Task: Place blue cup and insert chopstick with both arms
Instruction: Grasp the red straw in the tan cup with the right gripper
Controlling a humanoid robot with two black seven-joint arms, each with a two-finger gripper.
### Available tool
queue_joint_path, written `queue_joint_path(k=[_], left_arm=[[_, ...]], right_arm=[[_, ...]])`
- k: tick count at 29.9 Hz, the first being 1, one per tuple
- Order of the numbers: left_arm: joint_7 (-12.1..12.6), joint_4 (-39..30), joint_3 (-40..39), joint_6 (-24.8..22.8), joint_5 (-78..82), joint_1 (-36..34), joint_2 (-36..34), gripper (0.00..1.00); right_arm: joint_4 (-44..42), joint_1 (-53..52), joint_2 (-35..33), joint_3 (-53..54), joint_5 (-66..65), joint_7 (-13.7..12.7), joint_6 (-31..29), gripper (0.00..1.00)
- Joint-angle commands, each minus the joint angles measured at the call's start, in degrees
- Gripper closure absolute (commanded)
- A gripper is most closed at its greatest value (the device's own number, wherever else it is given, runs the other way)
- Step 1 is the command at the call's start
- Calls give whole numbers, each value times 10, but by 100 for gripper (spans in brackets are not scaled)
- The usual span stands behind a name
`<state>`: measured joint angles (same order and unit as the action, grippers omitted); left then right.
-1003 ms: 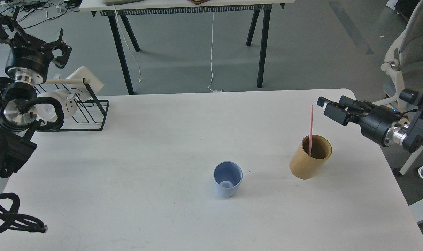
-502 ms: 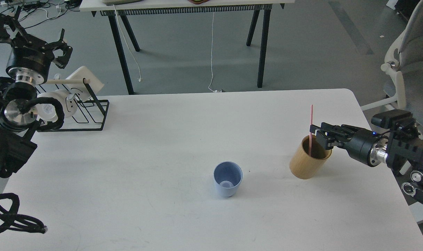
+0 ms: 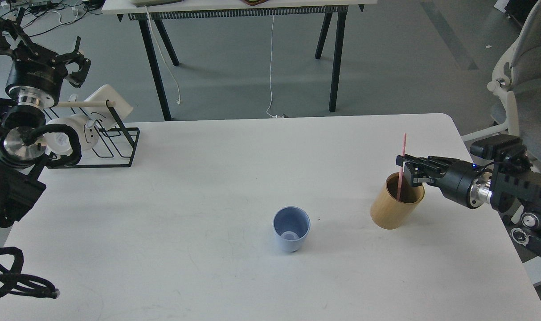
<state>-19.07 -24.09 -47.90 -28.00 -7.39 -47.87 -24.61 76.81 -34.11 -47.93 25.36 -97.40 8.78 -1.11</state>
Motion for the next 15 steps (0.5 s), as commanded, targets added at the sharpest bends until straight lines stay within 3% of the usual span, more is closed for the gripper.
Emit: queue_joint_path(k=[1,6,15], left_arm=[[0,0,0,0,0,0,0,1],[-1,0,0,0,0,0,-1,1],[-2,0,-1,0,1,0,-1,1]], right_arm=[[0,-2,5,0,0,0,-2,80],[0,-18,7,-6,0,-1,-2,94],[22,-25,-2,-8,4,-1,-2,99]])
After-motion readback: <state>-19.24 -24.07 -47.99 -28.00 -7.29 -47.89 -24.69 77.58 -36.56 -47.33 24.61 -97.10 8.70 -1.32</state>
